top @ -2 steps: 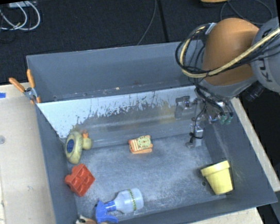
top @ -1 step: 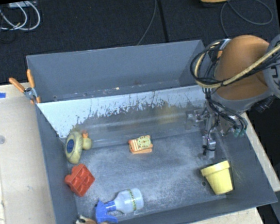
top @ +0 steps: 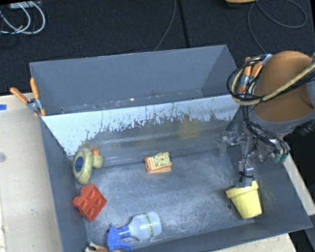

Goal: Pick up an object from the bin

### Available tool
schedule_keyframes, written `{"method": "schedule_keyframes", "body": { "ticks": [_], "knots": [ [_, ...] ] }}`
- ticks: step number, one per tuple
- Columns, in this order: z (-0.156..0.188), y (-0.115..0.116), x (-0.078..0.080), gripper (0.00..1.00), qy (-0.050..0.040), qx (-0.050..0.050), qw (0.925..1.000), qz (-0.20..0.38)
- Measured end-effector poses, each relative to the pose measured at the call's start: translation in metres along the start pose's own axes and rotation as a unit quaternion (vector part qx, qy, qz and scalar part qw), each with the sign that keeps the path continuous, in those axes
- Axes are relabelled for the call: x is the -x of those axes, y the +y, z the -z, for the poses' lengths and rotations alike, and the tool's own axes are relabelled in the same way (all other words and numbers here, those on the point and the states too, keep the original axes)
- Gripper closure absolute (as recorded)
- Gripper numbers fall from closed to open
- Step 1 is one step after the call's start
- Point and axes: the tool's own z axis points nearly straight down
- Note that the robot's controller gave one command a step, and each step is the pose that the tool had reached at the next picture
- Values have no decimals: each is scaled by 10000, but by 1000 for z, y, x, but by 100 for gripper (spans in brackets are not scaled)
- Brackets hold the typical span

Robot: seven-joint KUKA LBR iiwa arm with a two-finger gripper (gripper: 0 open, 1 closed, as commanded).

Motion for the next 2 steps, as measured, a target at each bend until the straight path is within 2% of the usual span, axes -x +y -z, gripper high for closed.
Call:
{"method": "schedule_keyframes", "body": {
  "ticks": [1, 2],
  "knots": [
    [-24, 3, -17, 0, -44, 13, 9999, 151],
    [-56, -12, -41, 0, -56, 150, 9973, 710]
  ]
}}
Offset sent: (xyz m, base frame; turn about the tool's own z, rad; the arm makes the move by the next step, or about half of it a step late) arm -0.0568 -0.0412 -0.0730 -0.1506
